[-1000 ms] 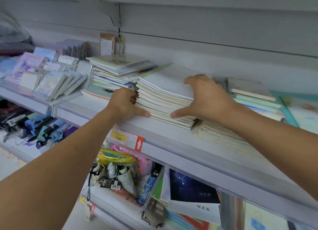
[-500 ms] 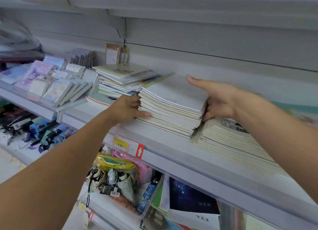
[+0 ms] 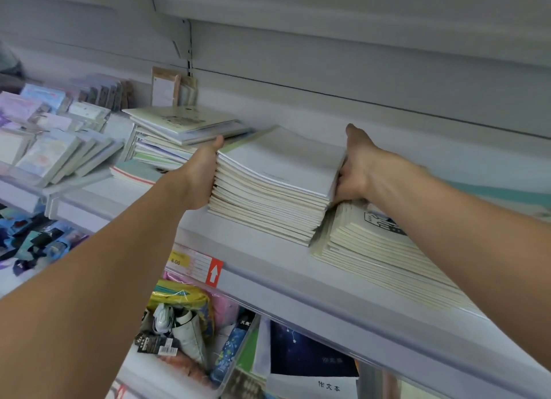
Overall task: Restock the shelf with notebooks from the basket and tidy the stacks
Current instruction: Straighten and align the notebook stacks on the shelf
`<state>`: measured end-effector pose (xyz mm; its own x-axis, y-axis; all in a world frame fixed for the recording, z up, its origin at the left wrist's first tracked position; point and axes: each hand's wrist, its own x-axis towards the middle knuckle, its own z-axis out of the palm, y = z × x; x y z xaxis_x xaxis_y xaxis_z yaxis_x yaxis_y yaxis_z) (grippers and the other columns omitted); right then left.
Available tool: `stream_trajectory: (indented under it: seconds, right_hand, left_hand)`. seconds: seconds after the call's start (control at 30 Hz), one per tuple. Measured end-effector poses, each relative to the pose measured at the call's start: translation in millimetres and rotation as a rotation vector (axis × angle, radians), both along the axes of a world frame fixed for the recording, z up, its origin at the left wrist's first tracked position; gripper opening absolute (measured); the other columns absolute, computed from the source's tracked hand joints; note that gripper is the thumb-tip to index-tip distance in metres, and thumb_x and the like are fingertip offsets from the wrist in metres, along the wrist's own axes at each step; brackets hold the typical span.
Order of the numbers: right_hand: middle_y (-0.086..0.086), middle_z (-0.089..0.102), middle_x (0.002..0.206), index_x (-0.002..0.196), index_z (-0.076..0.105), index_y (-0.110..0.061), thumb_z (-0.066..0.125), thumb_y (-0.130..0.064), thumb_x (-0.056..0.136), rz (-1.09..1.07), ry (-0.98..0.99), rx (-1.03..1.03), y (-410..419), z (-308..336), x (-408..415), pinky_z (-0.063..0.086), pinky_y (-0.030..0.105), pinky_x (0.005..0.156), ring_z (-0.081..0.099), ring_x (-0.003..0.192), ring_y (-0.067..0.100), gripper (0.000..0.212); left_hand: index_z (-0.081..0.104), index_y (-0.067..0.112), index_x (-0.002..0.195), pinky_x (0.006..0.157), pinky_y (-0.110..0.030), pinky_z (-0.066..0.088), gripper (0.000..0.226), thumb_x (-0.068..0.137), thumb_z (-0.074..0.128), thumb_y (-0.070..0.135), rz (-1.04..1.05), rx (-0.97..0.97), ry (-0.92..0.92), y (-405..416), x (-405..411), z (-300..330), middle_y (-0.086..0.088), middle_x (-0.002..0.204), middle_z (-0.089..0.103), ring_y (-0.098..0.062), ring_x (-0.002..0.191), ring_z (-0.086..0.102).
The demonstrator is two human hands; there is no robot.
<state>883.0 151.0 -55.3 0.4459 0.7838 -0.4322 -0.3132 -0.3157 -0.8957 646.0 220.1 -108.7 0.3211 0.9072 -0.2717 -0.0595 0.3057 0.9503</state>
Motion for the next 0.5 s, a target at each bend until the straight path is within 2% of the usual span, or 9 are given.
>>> stream_trajectory:
  seconds: [0.07,0.17,0.23,0.33,0.4,0.47,0.5]
  right_hand:
    - [0.013,0.072,0.106,0.117,0.065,-0.018,0.039,-0.066,0.086,0.012,-0.009,0.050,0.6,-1.7,-1.9,0.040,0.072,0.089,0.069,0.095,0.038,0.062]
    - [0.014,0.073,0.104,0.116,0.065,-0.015,0.040,-0.066,0.089,0.033,0.029,0.086,-2.5,-4.7,0.5,0.047,0.065,0.087,0.070,0.093,0.036,0.062]
    - [0.016,0.073,0.104,0.115,0.064,-0.012,0.038,-0.066,0.091,0.056,0.074,0.108,-5.4,-5.6,4.3,0.048,0.064,0.088,0.070,0.094,0.037,0.064]
    - [0.016,0.074,0.102,0.116,0.067,-0.014,0.031,-0.071,0.091,0.131,0.121,0.134,-2.8,-8.5,6.8,0.048,0.062,0.092,0.071,0.094,0.039,0.072]
    - [0.012,0.076,0.099,0.116,0.069,-0.019,0.028,-0.073,0.090,0.101,0.101,0.114,2.1,-13.0,2.9,0.053,0.057,0.086,0.073,0.088,0.036,0.072]
    - [0.009,0.077,0.096,0.114,0.070,-0.021,0.028,-0.078,0.087,0.050,0.082,0.117,8.3,-15.8,0.6,0.055,0.054,0.083,0.074,0.083,0.034,0.075]
    - [0.009,0.076,0.097,0.113,0.070,-0.022,0.027,-0.081,0.084,0.036,0.096,0.130,11.6,-16.6,1.3,0.055,0.054,0.084,0.074,0.084,0.035,0.079]
  left_hand:
    - [0.053,0.008,0.134,0.102,-0.046,0.045,0.080,0.084,0.046,0.071,0.005,0.010,0.025,2.0,-2.1,-1.9,-0.015,0.117,0.069,-0.033,0.107,0.066]
    - [0.049,0.009,0.138,0.106,-0.047,0.042,0.086,0.080,0.049,0.073,0.000,0.012,0.014,6.3,-1.9,-4.3,-0.014,0.120,0.067,-0.033,0.110,0.064]
    - [0.053,0.009,0.134,0.105,-0.046,0.042,0.085,0.081,0.046,0.075,-0.013,0.004,-0.011,10.8,-2.1,-5.4,-0.014,0.121,0.067,-0.032,0.112,0.063]
    - [0.063,0.008,0.116,0.095,-0.041,0.045,0.085,0.073,0.050,0.081,-0.029,-0.019,-0.077,18.0,-7.1,-3.5,-0.007,0.125,0.062,-0.030,0.108,0.064]
    - [0.066,0.009,0.108,0.086,-0.040,0.048,0.084,0.071,0.050,0.082,-0.058,-0.043,-0.080,18.2,-3.0,0.3,-0.011,0.117,0.065,-0.030,0.100,0.067]
    - [0.064,0.006,0.118,0.085,-0.044,0.051,0.091,0.069,0.052,0.082,-0.010,-0.050,-0.058,19.5,2.7,0.9,-0.014,0.114,0.069,-0.034,0.101,0.068]
    - [0.058,0.008,0.127,0.092,-0.048,0.049,0.098,0.064,0.058,0.083,0.023,-0.066,-0.054,20.4,5.8,1.2,-0.016,0.122,0.066,-0.035,0.109,0.064]
